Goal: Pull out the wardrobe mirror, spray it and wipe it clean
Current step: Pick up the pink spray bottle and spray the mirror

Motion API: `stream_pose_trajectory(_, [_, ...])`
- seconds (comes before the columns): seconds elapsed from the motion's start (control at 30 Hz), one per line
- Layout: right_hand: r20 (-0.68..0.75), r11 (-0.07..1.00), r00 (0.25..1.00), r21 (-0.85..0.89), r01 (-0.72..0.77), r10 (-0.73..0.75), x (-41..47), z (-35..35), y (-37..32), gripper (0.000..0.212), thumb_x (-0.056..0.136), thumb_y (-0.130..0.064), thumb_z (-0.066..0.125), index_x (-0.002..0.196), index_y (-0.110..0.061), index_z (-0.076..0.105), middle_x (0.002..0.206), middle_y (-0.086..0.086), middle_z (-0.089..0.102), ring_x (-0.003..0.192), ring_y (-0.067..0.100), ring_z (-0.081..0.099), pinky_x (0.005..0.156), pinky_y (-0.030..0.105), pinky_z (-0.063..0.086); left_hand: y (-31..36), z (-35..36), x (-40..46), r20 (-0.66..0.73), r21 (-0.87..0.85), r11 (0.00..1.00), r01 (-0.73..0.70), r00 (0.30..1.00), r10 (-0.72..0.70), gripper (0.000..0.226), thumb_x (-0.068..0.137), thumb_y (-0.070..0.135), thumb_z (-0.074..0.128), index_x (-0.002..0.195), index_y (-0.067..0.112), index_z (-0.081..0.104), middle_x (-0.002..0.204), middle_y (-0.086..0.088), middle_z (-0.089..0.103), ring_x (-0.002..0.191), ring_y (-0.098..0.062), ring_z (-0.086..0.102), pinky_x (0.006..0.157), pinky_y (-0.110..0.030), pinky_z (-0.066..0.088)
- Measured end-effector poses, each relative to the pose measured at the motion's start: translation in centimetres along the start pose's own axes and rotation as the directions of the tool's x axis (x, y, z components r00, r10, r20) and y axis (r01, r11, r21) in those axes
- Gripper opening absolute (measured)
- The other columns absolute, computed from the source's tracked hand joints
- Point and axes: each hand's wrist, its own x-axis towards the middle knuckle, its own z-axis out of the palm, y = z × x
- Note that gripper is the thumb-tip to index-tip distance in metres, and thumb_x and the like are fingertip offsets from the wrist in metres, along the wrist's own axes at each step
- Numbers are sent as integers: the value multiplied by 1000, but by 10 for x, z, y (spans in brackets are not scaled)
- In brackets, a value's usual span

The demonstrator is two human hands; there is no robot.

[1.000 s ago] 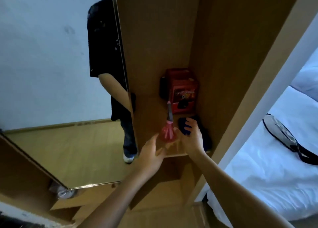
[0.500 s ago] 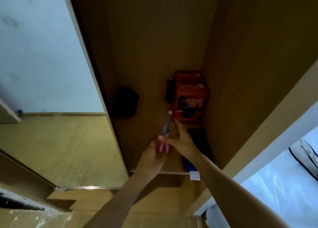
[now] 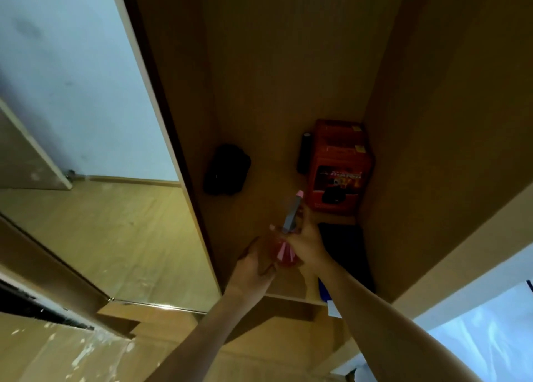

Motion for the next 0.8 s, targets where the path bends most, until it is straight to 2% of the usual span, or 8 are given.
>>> stream_pose_trajectory(0.07, [-26, 1000, 1000, 3, -6, 6, 1, 2, 0, 86, 73, -11, 83, 144, -20, 37, 137, 3, 51, 124, 19, 52, 99, 39, 51, 0, -1, -1, 5, 14, 1000, 24, 1000, -24, 55, 97, 25, 56, 147, 27, 31, 126, 10, 53, 124, -14, 51, 92, -8, 32])
stream_pose_trajectory(0.17, [-28, 1000, 1000, -5, -4, 4, 0, 2, -2, 77, 77, -7, 79, 142, -16, 39, 131, 5, 54, 115, 16, 56, 90, 25, 51, 0, -1, -3, 10, 29, 999, 44, 999, -45, 56, 97, 23, 56, 147, 24, 31, 134, 4, 54, 126, -17, 51, 94, -11, 31])
stream_pose_trajectory(0.3, [-21, 999, 999, -20, 29, -30, -8, -1, -9, 66, 83, -6, 74, 140, -15, 41, 123, 11, 61, 109, 25, 62, 90, 38, 54, 3, -4, -8, 25, 72, 996, 50, 998, -52, 53, 95, 25, 58, 144, 25, 35, 134, 4, 54, 126, -17, 51, 100, -16, 35])
stream_pose_trajectory(0.43, [-9, 999, 999, -12, 40, -40, -25, -5, -29, 58, 84, -11, 74, 133, -23, 44, 108, 0, 62, 97, 14, 63, 81, 20, 53, 6, -11, -21, 21, 23, 999, -33, 999, 33, 53, 91, 28, 65, 138, 25, 42, 130, 6, 54, 125, -14, 49, 106, -22, 36])
stream_pose_trajectory(0.53, [2, 1000, 1000, -5, 17, -17, -44, -8, -46, 60, 85, -16, 73, 136, -24, 43, 108, -7, 58, 96, 5, 58, 74, 9, 48, 4, -18, -37, 41, -35, 998, -56, 997, 58, 71, 84, 36, 72, 143, 23, 34, 126, 12, 48, 122, -7, 43, 108, -24, 32])
stream_pose_trajectory(0.63, [-1, 1000, 1000, -21, 16, -17, -71, -4, -61, 64, 84, -25, 74, 139, -23, 42, 114, -7, 56, 102, 9, 58, 82, 18, 50, 1, -27, -54, 77, -67, 994, -86, 993, 91, 84, 80, 43, 75, 146, 23, 28, 125, 16, 42, 122, -3, 39, 102, -18, 28])
stream_pose_trajectory(0.73, [-36, 998, 999, -46, 34, -35, -100, 8, -69, 59, 81, -29, 77, 132, -21, 50, 110, -8, 60, 98, 12, 62, 90, 35, 55, -2, -39, -70, 126, -56, 993, -104, 986, 110, 101, 71, 61, 72, 150, 23, 21, 140, 14, 39, 135, -10, 35, 112, -29, 29])
stream_pose_trajectory(0.8, [-58, 994, 996, -86, 60, -66, -120, 18, -75, 53, 79, -30, 79, 125, -20, 53, 108, -7, 63, 96, 14, 65, 89, 39, 56, -8, -49, -82, 158, -45, 990, -133, 978, 138, 113, 61, 72, 66, 151, 24, 17, 152, 10, 34, 139, -14, 32, 115, -38, 30])
